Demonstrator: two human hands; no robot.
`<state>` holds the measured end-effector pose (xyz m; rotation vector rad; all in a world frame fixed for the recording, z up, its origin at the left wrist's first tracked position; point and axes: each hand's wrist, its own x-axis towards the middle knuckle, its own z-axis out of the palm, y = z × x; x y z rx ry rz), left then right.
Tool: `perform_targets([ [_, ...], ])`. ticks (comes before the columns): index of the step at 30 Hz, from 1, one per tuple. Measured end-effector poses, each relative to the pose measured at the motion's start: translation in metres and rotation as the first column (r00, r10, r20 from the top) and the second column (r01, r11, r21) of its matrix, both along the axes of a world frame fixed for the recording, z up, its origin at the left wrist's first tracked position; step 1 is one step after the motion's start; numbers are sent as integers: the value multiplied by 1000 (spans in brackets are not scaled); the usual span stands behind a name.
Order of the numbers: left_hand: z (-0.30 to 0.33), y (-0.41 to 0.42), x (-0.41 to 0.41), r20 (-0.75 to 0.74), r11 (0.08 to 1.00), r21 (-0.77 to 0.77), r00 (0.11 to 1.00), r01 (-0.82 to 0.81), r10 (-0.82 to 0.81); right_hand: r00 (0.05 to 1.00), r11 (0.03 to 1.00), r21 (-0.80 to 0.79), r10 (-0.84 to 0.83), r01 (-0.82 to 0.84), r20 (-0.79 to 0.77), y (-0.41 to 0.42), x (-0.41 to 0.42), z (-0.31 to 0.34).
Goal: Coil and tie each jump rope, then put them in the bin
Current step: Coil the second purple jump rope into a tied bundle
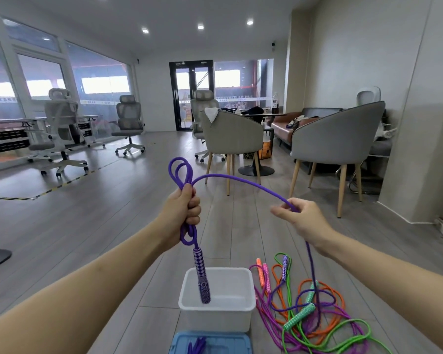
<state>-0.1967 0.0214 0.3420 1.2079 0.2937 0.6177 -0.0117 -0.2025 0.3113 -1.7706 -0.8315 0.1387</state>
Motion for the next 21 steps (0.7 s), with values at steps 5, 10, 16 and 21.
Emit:
perform_targets([
  [5,-2,-10,10,14,1000,-25,1000,-3,3,982,988,145,71,-45,-175,24,-24,10],
  [10,-5,-28,18,-24,998,50,999,48,-46,986,976,218,20,16,-164,41,-37,2],
  [16,-16,-44,19,-128,952,282,988,116,-82,993,955,296,33,3,-115,51,-56,2],
  [21,-17,-58,21,-132,927,352,987,131,-89,998,948,316,-24,39,-52,49,-66,1],
])
